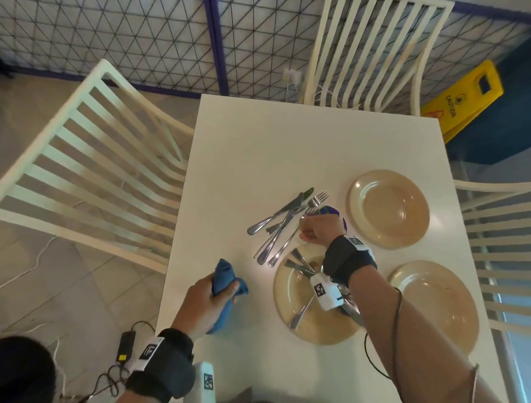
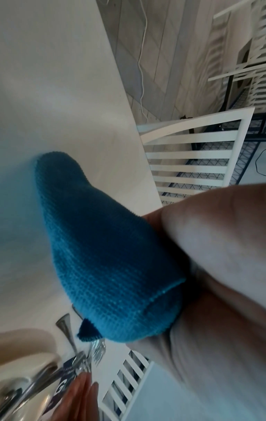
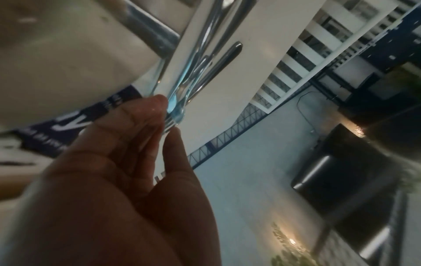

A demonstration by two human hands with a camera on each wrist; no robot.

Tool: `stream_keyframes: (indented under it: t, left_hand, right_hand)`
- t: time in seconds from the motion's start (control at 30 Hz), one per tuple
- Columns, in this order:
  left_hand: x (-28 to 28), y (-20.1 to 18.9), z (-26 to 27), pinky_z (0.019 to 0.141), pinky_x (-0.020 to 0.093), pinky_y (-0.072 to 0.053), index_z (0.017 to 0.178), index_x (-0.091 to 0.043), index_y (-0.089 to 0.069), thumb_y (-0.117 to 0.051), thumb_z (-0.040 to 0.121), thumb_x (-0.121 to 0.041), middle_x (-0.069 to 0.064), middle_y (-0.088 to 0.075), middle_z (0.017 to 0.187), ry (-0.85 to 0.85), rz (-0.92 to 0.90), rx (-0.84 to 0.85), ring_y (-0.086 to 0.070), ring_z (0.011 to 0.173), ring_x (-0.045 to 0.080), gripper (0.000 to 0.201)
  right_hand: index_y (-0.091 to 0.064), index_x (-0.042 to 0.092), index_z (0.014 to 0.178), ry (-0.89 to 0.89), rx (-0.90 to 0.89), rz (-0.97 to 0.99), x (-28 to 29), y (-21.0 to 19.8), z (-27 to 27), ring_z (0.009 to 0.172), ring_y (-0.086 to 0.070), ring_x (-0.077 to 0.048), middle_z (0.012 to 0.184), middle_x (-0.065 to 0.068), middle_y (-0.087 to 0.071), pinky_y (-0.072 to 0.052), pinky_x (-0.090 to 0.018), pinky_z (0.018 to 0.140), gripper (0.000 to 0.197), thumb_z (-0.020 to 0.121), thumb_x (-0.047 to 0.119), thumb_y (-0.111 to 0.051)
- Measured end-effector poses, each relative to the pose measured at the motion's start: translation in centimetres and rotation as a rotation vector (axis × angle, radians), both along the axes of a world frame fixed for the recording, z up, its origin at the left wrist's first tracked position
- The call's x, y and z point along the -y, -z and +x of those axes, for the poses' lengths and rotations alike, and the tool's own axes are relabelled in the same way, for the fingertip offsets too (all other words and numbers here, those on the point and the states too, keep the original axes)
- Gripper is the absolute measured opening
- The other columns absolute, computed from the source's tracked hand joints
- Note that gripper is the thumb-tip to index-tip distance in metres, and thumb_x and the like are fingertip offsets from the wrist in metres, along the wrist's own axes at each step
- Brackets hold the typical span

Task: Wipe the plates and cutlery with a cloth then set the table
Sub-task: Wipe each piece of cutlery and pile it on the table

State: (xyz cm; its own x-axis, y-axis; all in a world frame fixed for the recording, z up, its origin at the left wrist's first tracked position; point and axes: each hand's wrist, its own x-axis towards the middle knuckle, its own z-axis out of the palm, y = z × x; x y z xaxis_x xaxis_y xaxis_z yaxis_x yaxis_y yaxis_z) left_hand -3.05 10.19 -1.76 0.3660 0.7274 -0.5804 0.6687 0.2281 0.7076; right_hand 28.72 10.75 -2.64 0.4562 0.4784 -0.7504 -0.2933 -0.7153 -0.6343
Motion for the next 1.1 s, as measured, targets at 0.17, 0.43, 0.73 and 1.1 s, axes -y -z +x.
stream_keyframes:
  t: [0.17, 0.43, 0.73, 1.1]
  left_hand:
    - [1.1, -0.3, 1.6, 0.08, 0.035, -0.056, 0.089, -0.018, -0.067, -0.066, 0.095, -0.039, 0.001, -0.075, 0.076, -0.011, -0.029, 0.068, -0.073, 0.076, 0.018, 0.022]
    - [3.3, -1.3, 3.0, 0.091, 0.043, -0.057, 0.102, -0.019, -0.068, -0.069, 0.093, -0.039, 0.003, -0.077, 0.088, 0.023, -0.017, 0.091, -0.074, 0.089, 0.02, 0.021]
    - [6.3, -3.1, 3.7, 0.092, 0.032, -0.053, 0.117, -0.02, -0.065, -0.066, 0.095, -0.041, -0.002, -0.075, 0.101, 0.016, 0.032, 0.057, -0.07, 0.099, 0.013, 0.03]
    - [8.5, -6.8, 10.9, 0.098, 0.042, -0.054, 0.117, -0.017, -0.06, -0.057, 0.098, -0.045, 0.008, -0.071, 0.107, -0.056, 0.035, 0.182, -0.068, 0.105, 0.022, 0.033]
  right_hand:
    - [-0.075, 0.019, 0.077, -0.261, 0.38, -0.054, 6.6, -1.2, -0.4, 0.07, -0.07, -0.018, 0.081, -0.004, -0.073, -0.061, -0.032, 0.07, 0.013, 0.087, 0.018, -0.067]
    - [-0.075, 0.026, 0.091, -0.885, 0.851, -0.197, 12.7, 1.4, -0.8, 0.092, -0.067, -0.018, 0.103, 0.006, -0.07, -0.057, -0.034, 0.085, 0.015, 0.089, 0.021, -0.062]
    - [-0.07, 0.025, 0.101, -1.052, 0.991, -0.135, 12.7, 3.6, -0.2, 0.093, -0.065, -0.019, 0.109, 0.004, -0.065, -0.059, -0.033, 0.081, 0.018, 0.084, 0.028, -0.072]
    - [-0.068, 0.019, 0.089, -0.668, 0.715, 0.194, 14.7, -4.0, 1.4, 0.079, -0.063, -0.016, 0.087, 0.004, -0.067, -0.053, -0.03, 0.075, 0.009, 0.092, 0.021, -0.059]
